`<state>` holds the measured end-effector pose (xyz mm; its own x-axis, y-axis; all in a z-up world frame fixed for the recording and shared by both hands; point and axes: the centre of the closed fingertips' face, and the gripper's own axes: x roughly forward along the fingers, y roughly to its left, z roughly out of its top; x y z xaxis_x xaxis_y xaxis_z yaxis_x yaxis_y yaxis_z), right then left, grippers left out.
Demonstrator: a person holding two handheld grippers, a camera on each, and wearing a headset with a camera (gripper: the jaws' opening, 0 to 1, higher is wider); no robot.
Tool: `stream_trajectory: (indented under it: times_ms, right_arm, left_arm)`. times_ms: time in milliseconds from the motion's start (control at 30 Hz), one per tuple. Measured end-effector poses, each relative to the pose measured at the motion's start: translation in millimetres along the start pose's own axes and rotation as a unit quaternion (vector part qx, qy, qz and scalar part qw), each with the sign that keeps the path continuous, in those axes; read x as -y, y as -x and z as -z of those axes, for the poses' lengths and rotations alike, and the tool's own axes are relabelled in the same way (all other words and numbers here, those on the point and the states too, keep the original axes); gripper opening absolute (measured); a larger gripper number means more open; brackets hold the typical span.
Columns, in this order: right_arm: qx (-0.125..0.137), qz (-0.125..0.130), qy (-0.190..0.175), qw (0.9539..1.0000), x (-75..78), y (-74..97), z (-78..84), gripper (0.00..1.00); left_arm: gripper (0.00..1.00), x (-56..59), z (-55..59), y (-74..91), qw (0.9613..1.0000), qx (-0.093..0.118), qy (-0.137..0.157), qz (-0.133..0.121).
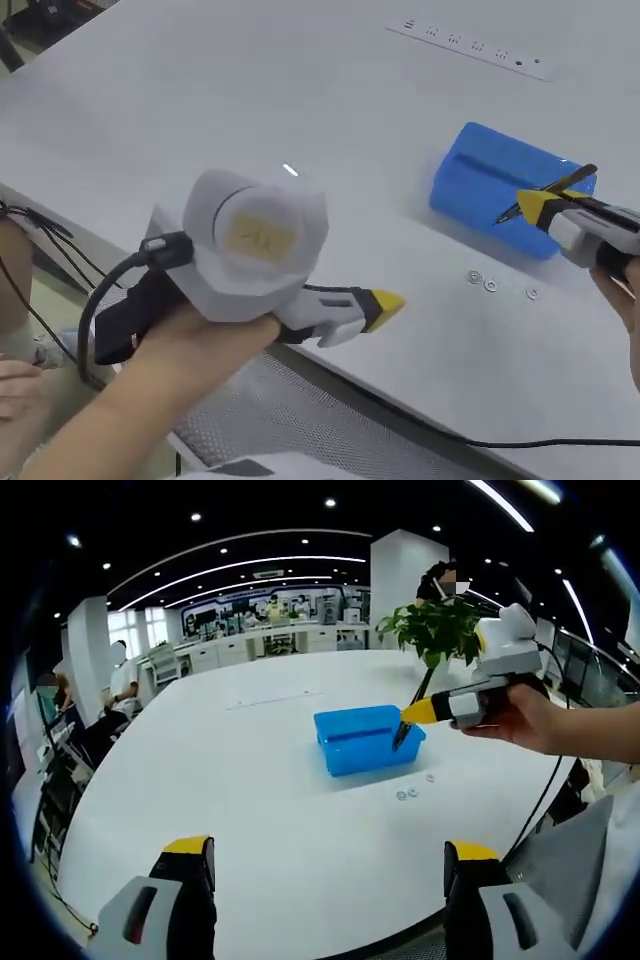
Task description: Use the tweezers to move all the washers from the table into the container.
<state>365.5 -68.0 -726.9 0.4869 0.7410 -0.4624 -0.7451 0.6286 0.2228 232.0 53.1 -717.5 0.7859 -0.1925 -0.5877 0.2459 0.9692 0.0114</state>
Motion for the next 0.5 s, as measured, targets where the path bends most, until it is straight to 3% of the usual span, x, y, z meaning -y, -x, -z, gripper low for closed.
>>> stream_trajectory:
  times_ms: [333,500]
  right_arm:
    - [-0.043,-0.001,0.009,0.9990,-4.9,-5.8,36.8,0.05]
    - [-0.067,0.004,0.037,0.9971,-3.5,-8.8,48.8,0.05]
  left_arm:
    - [0.96,1.5,4.1,-0.2,0.9999,-0.008,-0.009,0.000]
    - [0.96,1.6,4.2,0.2,0.9999,-0.009,-0.011,-0.001]
